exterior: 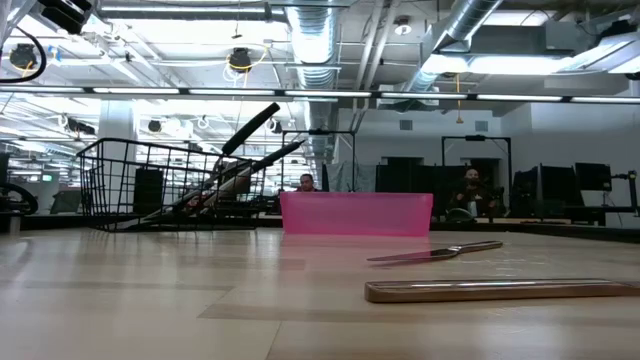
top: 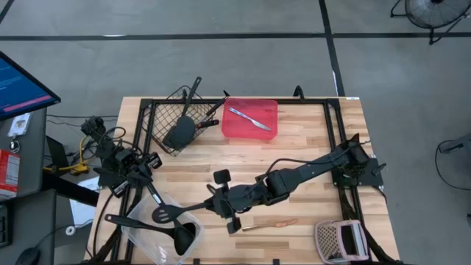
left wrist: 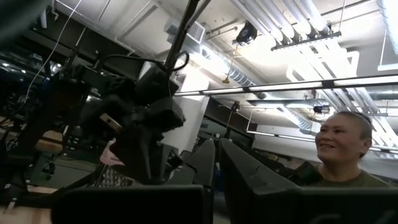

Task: Pick & Place Kitchen Items
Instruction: Put the slotted spatula into the white bin

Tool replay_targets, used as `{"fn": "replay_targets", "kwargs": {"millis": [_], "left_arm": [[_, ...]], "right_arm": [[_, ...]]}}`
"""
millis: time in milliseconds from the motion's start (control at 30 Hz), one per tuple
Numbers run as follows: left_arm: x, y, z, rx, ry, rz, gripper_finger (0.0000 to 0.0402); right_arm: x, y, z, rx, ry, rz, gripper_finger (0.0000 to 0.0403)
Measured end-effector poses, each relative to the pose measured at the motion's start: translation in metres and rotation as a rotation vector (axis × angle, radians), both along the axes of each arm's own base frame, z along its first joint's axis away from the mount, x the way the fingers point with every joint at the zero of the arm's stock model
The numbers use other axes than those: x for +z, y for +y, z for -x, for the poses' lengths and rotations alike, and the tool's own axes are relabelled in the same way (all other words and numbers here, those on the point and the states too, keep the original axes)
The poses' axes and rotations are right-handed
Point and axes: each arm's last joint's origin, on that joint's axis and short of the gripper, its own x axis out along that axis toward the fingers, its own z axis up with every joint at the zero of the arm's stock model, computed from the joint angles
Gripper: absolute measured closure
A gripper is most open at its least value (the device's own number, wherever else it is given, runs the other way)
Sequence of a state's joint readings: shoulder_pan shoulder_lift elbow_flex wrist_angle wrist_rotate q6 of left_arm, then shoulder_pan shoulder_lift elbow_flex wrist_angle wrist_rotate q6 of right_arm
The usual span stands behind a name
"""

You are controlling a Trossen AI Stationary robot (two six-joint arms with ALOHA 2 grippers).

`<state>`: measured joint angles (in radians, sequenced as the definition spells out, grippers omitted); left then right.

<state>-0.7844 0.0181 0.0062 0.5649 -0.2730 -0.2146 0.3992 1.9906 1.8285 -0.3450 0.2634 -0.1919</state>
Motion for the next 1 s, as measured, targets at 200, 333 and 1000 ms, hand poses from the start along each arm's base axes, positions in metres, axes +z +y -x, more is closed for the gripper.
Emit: {"fn": "replay_targets", "kwargs": {"millis": [200,333,1000], "left_arm": [[-0.001,-0.001,-0.001,0.007,0.014,-0.008,0.0394],[-0.002,-0.002,-0.002,0.006,0.021,-0.016,0.0394],[-0.008,-0.009,-0.009,0.009,0.086,-0.080,0.0394]], "right_arm": [[-0.001,0.009,-0.015,0.019,0.030,0.039,0.0332],[0.002,0.011,-0.020,0.027,0.046,0.061,0.0332],[-0.008,0.002,-0.017,-0.012,0.155,0.155,0.0332]]}}
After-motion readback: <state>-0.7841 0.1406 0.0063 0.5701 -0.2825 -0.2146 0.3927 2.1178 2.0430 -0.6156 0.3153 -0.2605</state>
